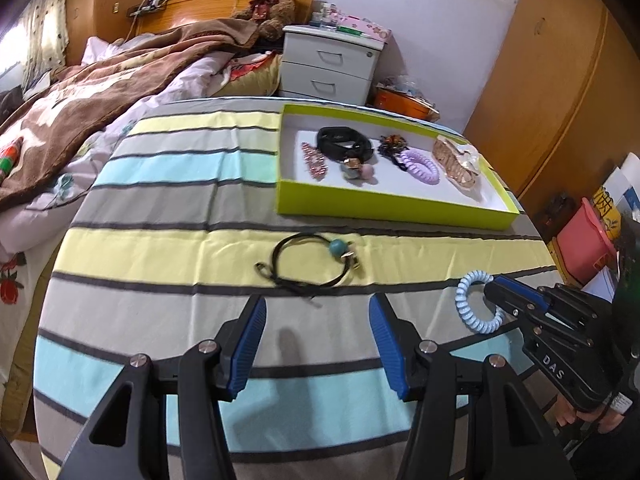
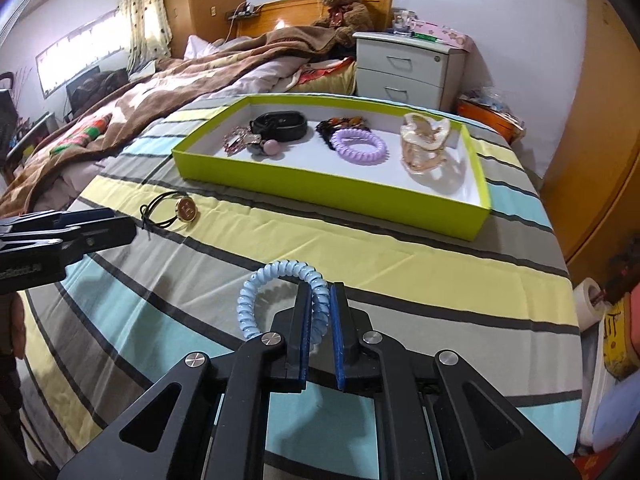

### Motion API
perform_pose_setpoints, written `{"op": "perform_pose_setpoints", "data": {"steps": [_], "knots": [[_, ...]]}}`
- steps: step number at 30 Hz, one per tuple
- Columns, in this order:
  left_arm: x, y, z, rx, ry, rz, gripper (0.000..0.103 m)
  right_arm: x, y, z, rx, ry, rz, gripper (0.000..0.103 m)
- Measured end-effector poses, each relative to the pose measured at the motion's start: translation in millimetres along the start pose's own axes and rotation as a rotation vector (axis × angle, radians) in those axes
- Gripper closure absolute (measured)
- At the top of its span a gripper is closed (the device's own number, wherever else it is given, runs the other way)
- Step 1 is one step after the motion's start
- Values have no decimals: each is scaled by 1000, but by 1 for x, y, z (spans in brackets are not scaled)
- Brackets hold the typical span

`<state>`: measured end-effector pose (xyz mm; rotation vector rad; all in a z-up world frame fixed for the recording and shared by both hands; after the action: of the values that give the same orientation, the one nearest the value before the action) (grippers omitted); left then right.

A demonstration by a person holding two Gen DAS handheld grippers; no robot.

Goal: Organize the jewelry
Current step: 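Lower the left tool and close it on the black hair tie with teal bead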

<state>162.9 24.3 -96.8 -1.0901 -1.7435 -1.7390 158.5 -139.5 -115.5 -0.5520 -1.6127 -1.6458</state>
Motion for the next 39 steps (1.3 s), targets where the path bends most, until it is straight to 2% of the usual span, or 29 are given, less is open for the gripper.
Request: {"op": "perform_pose_setpoints", "data": {"steps": [8, 23, 29, 39], "knots": [[-20, 12, -19, -35, 5, 21, 47, 9, 1, -12, -30, -4, -22, 93], [-46, 24, -26, -42, 58, 35, 48, 14, 2, -15, -39, 4, -45, 94], [-51, 23, -24, -47, 82, 43, 56, 13, 2, -15, -38, 5, -41, 93], [-51, 24, -22, -68, 120, 41, 84, 11, 1, -14, -34, -3, -36, 93]]}}
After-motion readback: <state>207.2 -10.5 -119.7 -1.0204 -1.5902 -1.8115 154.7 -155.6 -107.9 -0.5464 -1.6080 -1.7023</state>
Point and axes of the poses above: each gripper's, at about its wrist camera, not at the fingertips, and x roughly against the way its jaws point, z to its left, y to its top, the point moved 10 cm from there along -x, roughly the way its jaws point, and after that the axes turned 7 degrees about -x, right-handed, at the moved point
